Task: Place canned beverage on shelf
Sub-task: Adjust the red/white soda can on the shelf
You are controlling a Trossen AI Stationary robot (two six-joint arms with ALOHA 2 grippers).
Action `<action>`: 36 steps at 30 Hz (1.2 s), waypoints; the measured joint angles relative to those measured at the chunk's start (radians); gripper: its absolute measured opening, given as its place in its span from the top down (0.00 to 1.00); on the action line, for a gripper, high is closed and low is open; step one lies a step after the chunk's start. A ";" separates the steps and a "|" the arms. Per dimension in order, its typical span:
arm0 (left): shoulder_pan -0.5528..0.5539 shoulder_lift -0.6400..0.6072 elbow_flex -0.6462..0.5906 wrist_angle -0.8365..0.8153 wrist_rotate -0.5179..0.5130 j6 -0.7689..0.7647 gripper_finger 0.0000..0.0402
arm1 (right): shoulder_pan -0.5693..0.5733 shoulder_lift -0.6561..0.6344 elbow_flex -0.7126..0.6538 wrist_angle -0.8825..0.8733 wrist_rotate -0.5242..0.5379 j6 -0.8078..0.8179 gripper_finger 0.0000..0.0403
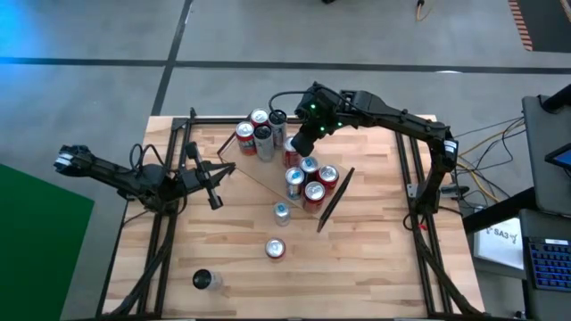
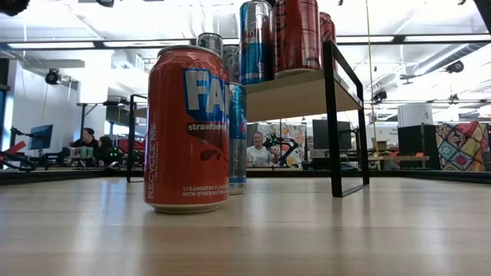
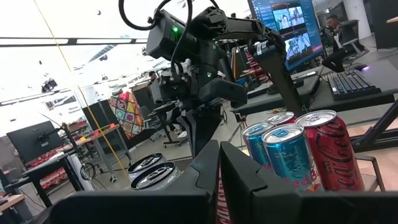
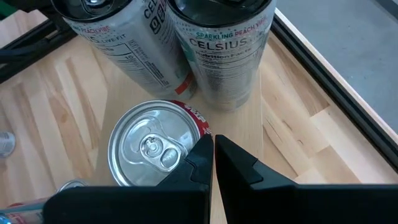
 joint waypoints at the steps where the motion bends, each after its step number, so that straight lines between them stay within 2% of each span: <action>1: 0.000 0.000 0.000 0.000 0.000 0.000 1.00 | 0.001 0.000 0.000 0.001 0.000 0.000 0.98; 20: 0.000 0.000 0.000 0.000 0.000 0.000 1.00 | 0.022 0.000 0.000 0.025 -0.033 0.007 0.98; 26: 0.000 0.000 0.000 0.000 0.000 0.000 1.00 | 0.024 0.001 -0.001 0.062 -0.100 0.008 0.98; 36: 0.000 0.000 0.000 0.000 0.000 0.000 1.00 | 0.021 -0.001 0.022 0.061 -0.080 0.016 0.98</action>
